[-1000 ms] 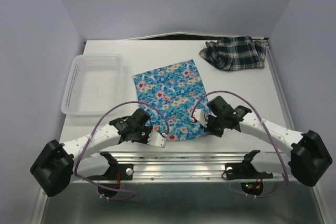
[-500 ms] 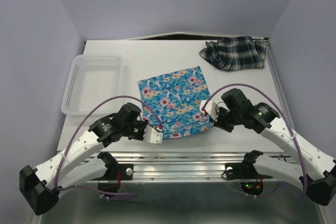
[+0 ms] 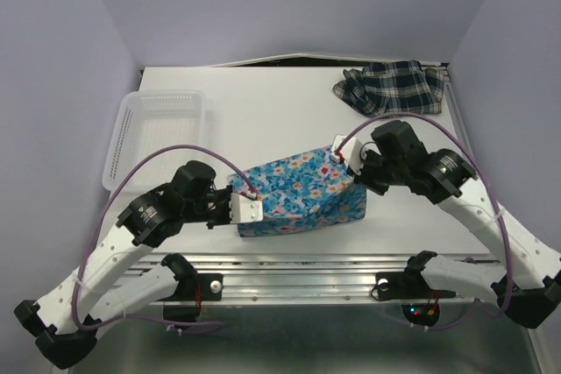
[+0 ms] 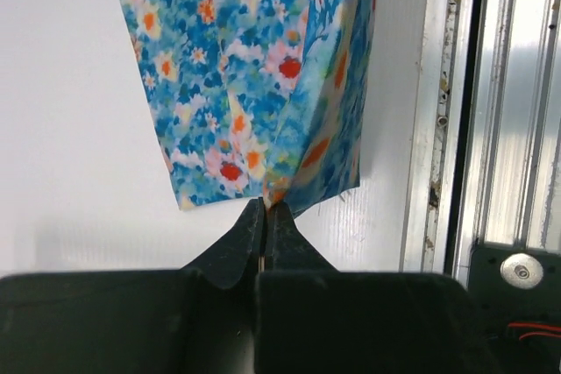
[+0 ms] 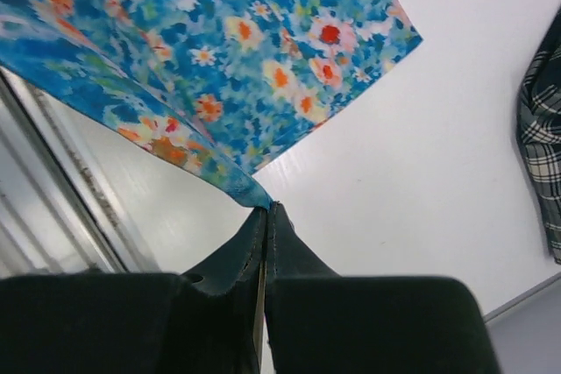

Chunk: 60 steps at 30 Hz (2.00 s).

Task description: Fold and stack the skirts

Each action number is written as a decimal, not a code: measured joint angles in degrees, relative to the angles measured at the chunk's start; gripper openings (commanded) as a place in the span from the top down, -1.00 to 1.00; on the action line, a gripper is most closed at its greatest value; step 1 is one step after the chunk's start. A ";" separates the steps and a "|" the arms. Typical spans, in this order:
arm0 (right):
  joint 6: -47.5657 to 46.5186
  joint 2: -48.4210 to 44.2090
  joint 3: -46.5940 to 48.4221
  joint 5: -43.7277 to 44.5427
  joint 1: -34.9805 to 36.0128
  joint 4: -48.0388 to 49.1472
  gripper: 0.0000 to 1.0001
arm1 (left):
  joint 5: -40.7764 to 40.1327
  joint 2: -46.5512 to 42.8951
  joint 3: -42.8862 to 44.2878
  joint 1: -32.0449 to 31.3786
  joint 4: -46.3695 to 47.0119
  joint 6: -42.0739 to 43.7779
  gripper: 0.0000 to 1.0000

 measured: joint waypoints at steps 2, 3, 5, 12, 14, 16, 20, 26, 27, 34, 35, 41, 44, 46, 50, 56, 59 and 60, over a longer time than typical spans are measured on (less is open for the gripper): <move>-1.33 2.84 0.00 1.70 -0.31 1.90 0.99 | -0.83 1.51 -0.11 1.90 1.16 -1.99 1.00; -2.25 4.83 0.00 2.64 -0.83 3.34 0.99 | -0.92 2.45 -0.13 3.39 1.88 -2.51 1.00; -4.17 8.57 0.02 3.41 -2.89 6.03 0.99 | -0.72 4.26 -0.17 7.61 3.15 -3.41 1.00; -9.49 18.78 1.49 1.42 -10.62 13.35 0.99 | 1.31 14.40 -0.17 20.04 8.87 -3.74 1.00; -10.67 21.81 2.84 0.74 -11.45 14.99 0.99 | 1.46 16.35 -0.17 20.68 9.92 -3.63 1.00; -11.72 24.85 4.00 0.37 -11.82 16.57 0.99 | 1.33 17.94 -0.17 20.87 11.02 -3.65 1.00; -12.85 30.27 5.62 0.04 -12.33 19.02 0.99 | 0.57 21.29 -0.24 20.92 12.96 -3.82 1.00; -13.29 36.89 6.34 -0.42 -12.72 22.73 0.99 | -0.68 25.24 -1.29 21.03 17.51 -4.48 1.00; -13.31 37.70 6.49 -0.42 -12.76 23.26 0.99 | -0.94 25.94 -1.53 21.16 18.12 -4.70 1.00; -12.87 44.24 7.69 -0.61 -12.76 29.24 0.99 | -3.13 31.89 -3.15 21.92 22.36 -6.14 0.96; -12.39 45.35 8.17 -0.55 -12.76 30.12 0.99 | -3.58 32.72 -3.15 22.01 22.84 -6.43 0.76; -9.97 52.89 11.87 0.39 -12.76 34.53 -0.30 | -7.02 35.91 -3.10 22.01 26.51 -9.05 0.33; -7.98 56.48 14.08 2.34 -12.87 35.98 -0.83 | -8.87 37.55 -1.88 22.03 27.36 -10.49 0.06; -6.19 57.99 16.39 4.22 -13.00 35.95 -0.99 | -9.70 38.80 -0.26 22.01 27.43 -11.78 0.04; -3.48 57.66 21.99 6.51 -13.51 35.36 -1.00 | -10.58 38.86 3.19 22.03 26.80 -13.55 -0.15; 2.21 48.48 25.07 3.89 -14.03 28.28 -0.68 | -10.51 38.91 10.75 22.03 26.23 -17.22 -0.12; 5.81 40.35 21.55 -1.16 -14.23 23.32 -0.54 | -8.57 39.19 11.26 22.05 26.27 -18.08 0.00; 6.84 37.77 19.78 -3.32 -14.21 22.12 -0.52 | -7.52 39.50 11.23 22.03 26.16 -18.40 0.09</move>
